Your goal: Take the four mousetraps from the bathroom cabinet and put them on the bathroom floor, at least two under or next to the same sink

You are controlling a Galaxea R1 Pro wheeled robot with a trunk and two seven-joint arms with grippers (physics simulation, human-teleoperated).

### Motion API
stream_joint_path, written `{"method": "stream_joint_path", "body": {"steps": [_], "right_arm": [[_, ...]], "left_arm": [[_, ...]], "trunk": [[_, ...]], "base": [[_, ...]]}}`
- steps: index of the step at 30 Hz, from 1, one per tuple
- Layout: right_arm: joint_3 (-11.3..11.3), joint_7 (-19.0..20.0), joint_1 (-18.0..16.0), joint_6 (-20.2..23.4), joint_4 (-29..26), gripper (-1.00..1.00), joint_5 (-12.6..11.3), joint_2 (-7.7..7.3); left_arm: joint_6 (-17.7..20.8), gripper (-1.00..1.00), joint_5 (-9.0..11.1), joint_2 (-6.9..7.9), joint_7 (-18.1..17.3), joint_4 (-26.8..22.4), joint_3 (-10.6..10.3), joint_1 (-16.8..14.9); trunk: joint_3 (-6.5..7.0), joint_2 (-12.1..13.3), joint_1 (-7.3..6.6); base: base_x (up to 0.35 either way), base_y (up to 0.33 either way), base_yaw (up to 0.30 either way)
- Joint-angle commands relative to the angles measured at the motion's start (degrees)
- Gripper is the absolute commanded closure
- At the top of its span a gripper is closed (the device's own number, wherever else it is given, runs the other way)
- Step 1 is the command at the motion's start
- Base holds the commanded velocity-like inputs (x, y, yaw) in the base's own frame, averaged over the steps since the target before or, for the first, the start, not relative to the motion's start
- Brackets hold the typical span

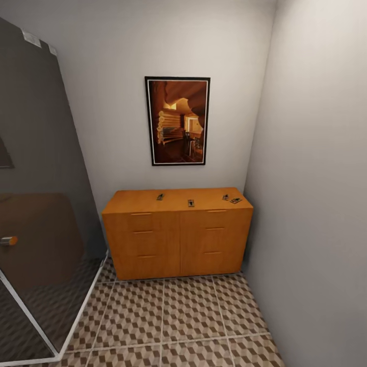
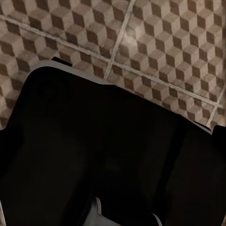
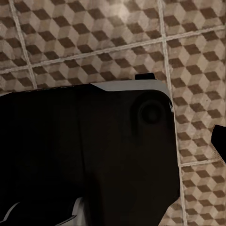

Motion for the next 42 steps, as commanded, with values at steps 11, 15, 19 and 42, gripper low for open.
{"method": "stream_joint_path", "body": {"steps": [11,15,19,42], "right_arm": [[-0.20,-0.05,-0.03,-0.19,0.01,-1.00,-0.27,0.03],[-0.20,-0.05,-0.03,-0.19,0.01,-1.00,-0.23,0.03],[-0.20,-0.05,-0.03,-0.19,0.01,-1.00,-0.26,0.03],[-0.26,-0.05,-0.03,-0.28,0.01,-1.00,-0.41,-0.02]], "left_arm": [[-0.13,-1.00,0.60,0.02,-0.15,-0.05,-0.31,0.00],[-0.13,-1.00,0.60,0.02,-0.15,-0.05,-0.27,0.00],[-0.13,-1.00,0.65,0.04,-0.15,-0.05,-0.24,0.00],[-0.13,-1.00,0.61,0.02,-0.15,-0.05,-0.28,0.00]], "trunk": [[-0.09,-0.08,0.06],[-0.09,-0.08,0.06],[-0.09,-0.08,0.06],[-0.09,-0.08,0.06]], "base": [[0.334,0.000,0.000],[0.194,0.000,0.000],[0.080,0.000,0.000],[0.103,0.000,0.000]]}}
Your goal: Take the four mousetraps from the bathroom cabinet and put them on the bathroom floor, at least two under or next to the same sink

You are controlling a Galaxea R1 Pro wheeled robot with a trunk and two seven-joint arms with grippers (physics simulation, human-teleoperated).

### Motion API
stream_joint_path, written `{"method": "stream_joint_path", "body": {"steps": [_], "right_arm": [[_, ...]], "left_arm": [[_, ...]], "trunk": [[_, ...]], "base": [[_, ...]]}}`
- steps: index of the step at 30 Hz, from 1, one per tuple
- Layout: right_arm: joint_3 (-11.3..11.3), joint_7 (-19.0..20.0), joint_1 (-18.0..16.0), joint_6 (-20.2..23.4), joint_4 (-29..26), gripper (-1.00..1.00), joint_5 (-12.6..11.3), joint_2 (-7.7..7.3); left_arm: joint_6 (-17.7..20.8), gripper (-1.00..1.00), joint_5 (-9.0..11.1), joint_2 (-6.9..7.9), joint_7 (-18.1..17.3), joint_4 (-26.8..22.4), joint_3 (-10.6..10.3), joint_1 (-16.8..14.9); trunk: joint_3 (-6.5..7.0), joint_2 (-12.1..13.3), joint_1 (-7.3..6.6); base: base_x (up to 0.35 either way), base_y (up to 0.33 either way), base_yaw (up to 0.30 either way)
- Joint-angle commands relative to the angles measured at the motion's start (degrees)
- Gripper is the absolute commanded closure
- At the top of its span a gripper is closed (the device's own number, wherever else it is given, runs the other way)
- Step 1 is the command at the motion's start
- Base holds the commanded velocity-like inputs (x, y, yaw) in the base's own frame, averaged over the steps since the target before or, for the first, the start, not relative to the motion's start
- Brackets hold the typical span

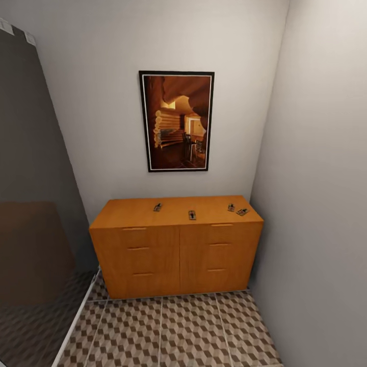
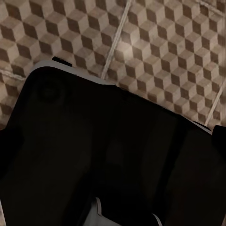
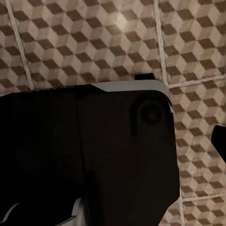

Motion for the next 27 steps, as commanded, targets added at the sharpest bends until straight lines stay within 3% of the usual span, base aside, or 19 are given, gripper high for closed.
{"method": "stream_joint_path", "body": {"steps": [1,6,16,27], "right_arm": [[-0.19,-0.04,-0.03,-0.20,0.01,-1.00,-0.40,0.02],[-0.20,-0.04,-0.03,-0.20,0.01,-1.00,-0.38,0.00],[-0.21,-0.04,-0.03,-0.20,0.01,-1.00,-0.37,-0.01],[-0.21,-0.04,-0.03,-0.20,0.01,-1.00,-0.37,-0.01]], "left_arm": [[-0.13,-1.00,0.61,0.02,-0.16,-0.05,-0.29,0.00],[-0.13,-1.00,0.64,0.02,-0.16,-0.05,-0.27,0.00],[-0.13,-1.00,0.66,0.05,-0.12,-0.05,-0.25,0.00],[-0.12,-1.00,0.73,0.09,-0.07,-0.05,-0.25,0.00]], "trunk": [[-0.10,-0.08,0.04],[-0.10,-0.08,0.04],[-0.10,-0.08,0.04],[1.88,4.33,-2.38]], "base": [[0.137,0.000,0.000],[0.087,0.000,0.000],[-0.122,-0.006,0.000],[-0.017,-0.001,0.000]]}}
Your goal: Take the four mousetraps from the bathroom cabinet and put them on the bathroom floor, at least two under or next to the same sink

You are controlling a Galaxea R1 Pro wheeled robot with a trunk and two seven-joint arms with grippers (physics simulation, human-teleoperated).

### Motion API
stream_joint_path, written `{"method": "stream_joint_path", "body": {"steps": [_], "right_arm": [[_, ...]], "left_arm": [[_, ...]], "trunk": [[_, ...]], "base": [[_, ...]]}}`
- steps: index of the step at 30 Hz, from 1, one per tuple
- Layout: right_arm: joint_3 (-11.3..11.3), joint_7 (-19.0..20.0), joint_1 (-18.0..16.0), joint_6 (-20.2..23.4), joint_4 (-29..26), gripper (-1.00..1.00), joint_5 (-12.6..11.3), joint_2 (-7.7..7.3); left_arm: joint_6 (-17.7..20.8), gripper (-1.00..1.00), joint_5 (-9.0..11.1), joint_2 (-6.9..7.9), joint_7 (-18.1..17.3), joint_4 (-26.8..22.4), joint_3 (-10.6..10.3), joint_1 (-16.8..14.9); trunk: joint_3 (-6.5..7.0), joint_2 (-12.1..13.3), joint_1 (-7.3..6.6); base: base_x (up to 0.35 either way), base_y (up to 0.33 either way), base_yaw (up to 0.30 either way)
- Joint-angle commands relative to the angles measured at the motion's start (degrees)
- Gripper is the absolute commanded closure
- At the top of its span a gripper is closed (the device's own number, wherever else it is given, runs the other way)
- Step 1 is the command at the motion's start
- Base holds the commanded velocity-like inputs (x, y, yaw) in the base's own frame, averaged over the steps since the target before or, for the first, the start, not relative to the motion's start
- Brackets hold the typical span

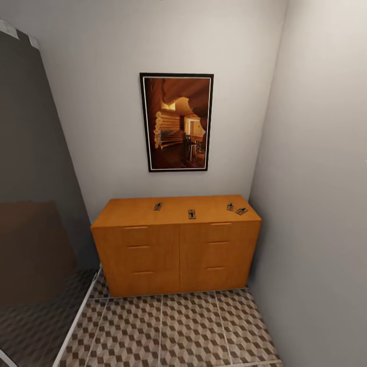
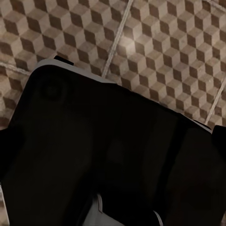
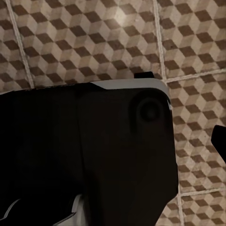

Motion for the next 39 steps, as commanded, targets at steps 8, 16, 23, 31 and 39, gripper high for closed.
{"method": "stream_joint_path", "body": {"steps": [8,16,23,31,39], "right_arm": [[-0.16,-0.04,-0.03,-0.27,0.02,-1.00,-0.39,0.03],[-0.19,-0.04,-0.03,-0.34,0.02,-1.00,-0.39,0.03],[-0.19,-0.04,-0.03,-0.37,0.02,-1.00,-0.39,0.03],[-0.12,-0.04,-0.03,-0.38,0.02,-1.00,-0.39,0.05],[-0.10,-0.04,-0.03,-0.38,0.02,-1.00,-0.44,0.04]], "left_arm": [[-0.14,-1.00,0.62,0.02,-0.15,-0.05,-0.30,0.00],[-0.13,-1.00,0.62,0.03,-0.15,-0.05,-0.30,0.00],[-0.14,-1.00,0.62,0.03,-0.15,-0.05,-0.30,0.00],[-0.15,-1.00,0.62,0.03,-0.15,-0.05,-0.30,0.00],[-0.13,-1.00,0.62,0.03,-0.15,-0.05,-0.30,0.00]], "trunk": [[1.16,2.72,-1.51],[1.16,2.72,-1.51],[1.16,2.72,-1.51],[1.16,2.72,-1.51],[1.16,2.72,-1.51]], "base": [[-0.001,0.000,0.000],[0.000,0.000,0.000],[0.000,0.000,0.000],[0.000,0.000,0.000],[0.000,0.000,0.000]]}}
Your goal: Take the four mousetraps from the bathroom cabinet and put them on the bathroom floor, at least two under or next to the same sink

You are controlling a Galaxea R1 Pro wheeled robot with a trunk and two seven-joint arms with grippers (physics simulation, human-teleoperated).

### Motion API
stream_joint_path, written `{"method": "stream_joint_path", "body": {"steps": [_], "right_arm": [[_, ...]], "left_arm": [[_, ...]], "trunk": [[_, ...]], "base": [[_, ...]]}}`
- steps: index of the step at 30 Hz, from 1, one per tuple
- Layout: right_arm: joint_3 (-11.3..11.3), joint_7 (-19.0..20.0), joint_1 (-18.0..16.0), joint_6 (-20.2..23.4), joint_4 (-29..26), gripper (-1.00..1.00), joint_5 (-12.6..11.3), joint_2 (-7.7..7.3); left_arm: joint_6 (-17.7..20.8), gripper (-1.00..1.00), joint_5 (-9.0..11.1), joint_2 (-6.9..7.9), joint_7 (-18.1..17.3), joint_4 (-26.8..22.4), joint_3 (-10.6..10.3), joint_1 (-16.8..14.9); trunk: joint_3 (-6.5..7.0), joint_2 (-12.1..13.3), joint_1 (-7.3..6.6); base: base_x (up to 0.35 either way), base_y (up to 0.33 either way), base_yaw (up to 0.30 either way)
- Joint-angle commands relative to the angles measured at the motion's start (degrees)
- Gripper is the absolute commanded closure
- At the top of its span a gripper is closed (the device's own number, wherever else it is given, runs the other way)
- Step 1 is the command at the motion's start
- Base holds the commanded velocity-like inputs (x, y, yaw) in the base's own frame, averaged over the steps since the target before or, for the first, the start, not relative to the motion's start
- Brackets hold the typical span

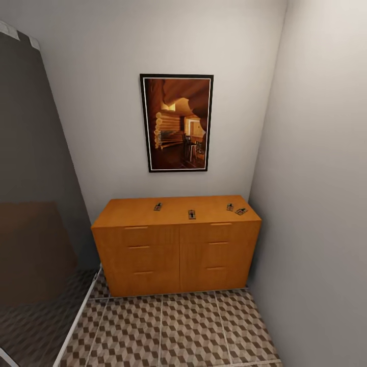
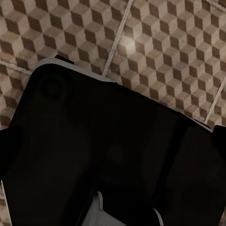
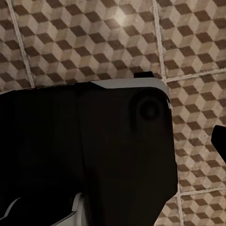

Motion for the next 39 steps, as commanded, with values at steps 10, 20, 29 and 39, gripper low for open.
{"method": "stream_joint_path", "body": {"steps": [10,20,29,39], "right_arm": [[-0.18,-0.04,-0.03,-0.24,0.02,-1.00,-0.39,0.09],[-0.15,0.12,-0.03,-0.29,-0.11,-1.00,-0.06,0.11],[0.19,0.81,-0.03,1.95,-13.97,-1.00,0.22,-0.52],[1.51,0.45,-0.03,36.08,-48.43,-1.00,1.69,-0.90]], "left_arm": [[-0.14,-1.00,0.58,0.07,-0.16,-0.05,-0.30,0.00],[-0.13,-1.00,0.45,0.10,-0.24,-0.35,-0.51,0.00],[5.33,-1.00,0.23,0.19,-0.03,-8.09,-1.06,0.00],[36.91,-1.00,-1.82,0.06,2.50,-38.52,-2.22,0.00]], "trunk": [[-0.11,-0.11,0.03],[-0.11,-0.11,0.03],[-0.11,-0.11,0.03],[-0.11,-0.11,0.03]], "base": [[0.000,0.000,0.000],[0.135,0.000,0.000],[0.126,0.000,0.000],[0.013,0.000,0.000]]}}
